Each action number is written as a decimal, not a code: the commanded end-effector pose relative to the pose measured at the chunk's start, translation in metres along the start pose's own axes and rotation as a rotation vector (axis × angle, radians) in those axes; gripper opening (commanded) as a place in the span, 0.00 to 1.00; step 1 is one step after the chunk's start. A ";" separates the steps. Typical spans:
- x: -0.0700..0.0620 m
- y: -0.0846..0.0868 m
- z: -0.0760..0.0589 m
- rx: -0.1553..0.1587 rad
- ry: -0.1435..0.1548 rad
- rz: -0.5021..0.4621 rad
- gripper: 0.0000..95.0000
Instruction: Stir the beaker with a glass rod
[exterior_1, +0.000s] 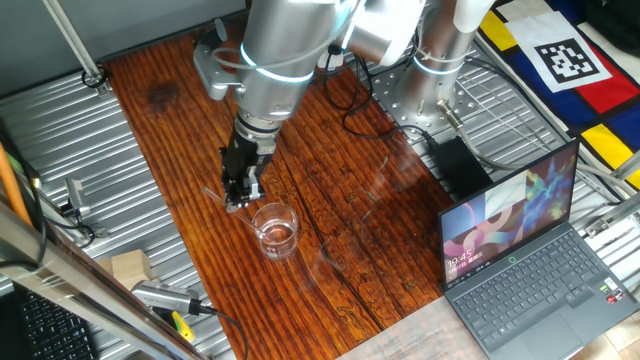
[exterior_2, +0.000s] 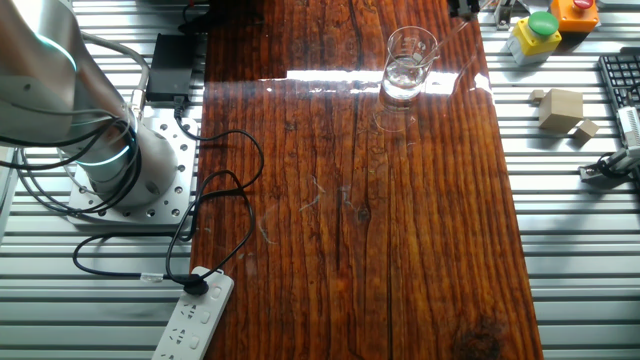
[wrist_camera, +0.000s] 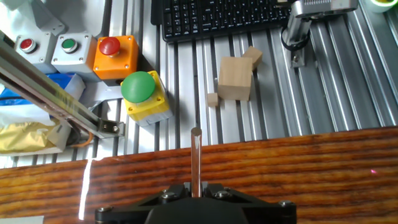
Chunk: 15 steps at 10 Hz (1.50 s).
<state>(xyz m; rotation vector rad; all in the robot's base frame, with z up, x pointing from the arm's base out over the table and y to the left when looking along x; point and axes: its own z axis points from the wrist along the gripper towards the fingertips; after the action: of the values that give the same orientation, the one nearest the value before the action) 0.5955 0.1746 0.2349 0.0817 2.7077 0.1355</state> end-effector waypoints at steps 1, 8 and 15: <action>0.002 0.001 -0.002 0.001 -0.009 0.003 0.00; 0.013 0.007 -0.006 0.014 -0.045 -0.003 0.00; 0.028 0.003 -0.008 0.013 -0.053 -0.008 0.00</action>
<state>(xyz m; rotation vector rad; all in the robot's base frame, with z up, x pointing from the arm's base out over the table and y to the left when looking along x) 0.5650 0.1774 0.2314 0.0733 2.6576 0.1107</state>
